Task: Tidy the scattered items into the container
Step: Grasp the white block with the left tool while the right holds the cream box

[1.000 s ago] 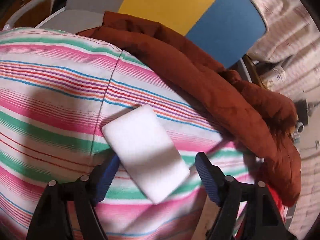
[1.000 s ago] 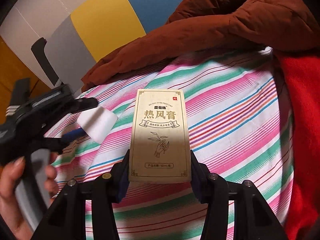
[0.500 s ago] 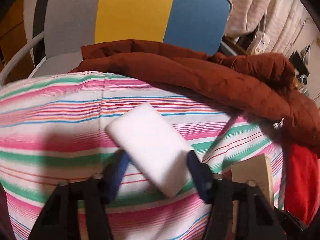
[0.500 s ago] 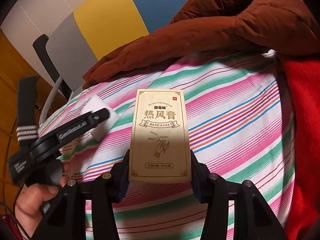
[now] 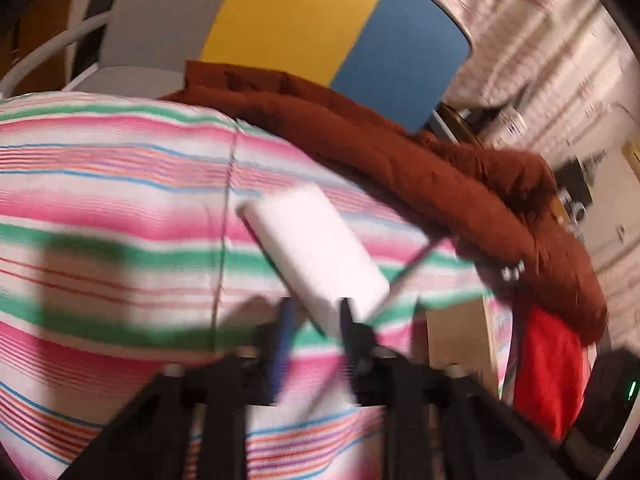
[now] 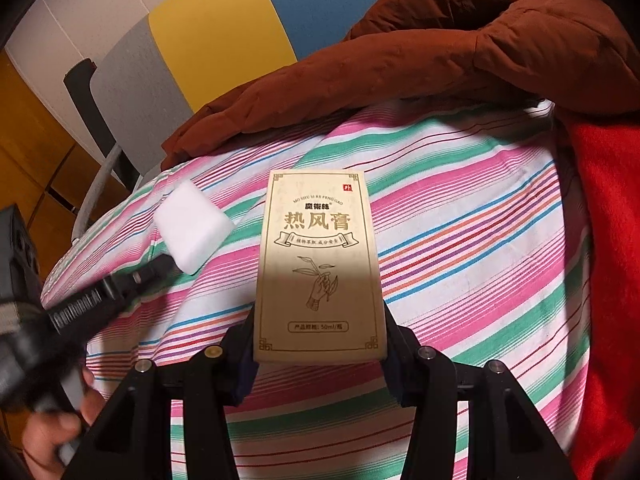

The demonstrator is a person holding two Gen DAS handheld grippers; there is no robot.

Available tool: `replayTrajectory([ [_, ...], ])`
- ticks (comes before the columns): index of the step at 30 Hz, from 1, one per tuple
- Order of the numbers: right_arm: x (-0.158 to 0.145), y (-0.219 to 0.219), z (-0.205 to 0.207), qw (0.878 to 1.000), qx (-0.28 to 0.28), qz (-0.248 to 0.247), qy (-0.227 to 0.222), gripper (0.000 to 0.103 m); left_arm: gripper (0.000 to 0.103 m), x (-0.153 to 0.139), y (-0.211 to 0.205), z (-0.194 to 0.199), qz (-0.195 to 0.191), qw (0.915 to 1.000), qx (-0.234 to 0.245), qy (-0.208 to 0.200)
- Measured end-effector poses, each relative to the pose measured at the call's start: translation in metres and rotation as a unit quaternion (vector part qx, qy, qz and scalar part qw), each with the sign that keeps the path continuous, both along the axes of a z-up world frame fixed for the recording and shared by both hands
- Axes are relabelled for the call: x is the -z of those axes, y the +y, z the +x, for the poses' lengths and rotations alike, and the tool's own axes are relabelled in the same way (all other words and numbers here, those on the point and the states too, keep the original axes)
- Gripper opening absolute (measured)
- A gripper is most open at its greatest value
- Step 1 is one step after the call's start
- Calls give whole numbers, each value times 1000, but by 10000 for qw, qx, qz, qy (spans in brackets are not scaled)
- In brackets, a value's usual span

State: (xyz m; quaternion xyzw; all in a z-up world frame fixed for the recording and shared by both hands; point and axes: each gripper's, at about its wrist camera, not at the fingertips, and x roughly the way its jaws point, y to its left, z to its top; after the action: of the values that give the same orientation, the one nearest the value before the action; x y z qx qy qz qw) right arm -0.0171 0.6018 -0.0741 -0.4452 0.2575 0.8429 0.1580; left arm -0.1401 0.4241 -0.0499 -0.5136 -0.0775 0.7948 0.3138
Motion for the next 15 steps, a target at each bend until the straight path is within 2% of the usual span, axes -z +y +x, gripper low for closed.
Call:
replayTrajectory([
  [2,0,2,1,10000,33,-50,17,51,51,-4,9,-10,-127,9997,-118,-143],
  [8,1,4,0,9999,63,-143,42,51,57,5,44,-29,-633,9962,-287,-532],
  [10,1,5,1,9998,66,-168,52,51,69,5,59,-26,-838,9957,-250,-321],
  [12,0,5,1,9998,64,-173,52,51,85,7,71,-20,-1045,9944,-149,-114],
  [15,0,4,1,9999,39,-162,47,51,92,13,93,-4,-1687,9840,323,479],
])
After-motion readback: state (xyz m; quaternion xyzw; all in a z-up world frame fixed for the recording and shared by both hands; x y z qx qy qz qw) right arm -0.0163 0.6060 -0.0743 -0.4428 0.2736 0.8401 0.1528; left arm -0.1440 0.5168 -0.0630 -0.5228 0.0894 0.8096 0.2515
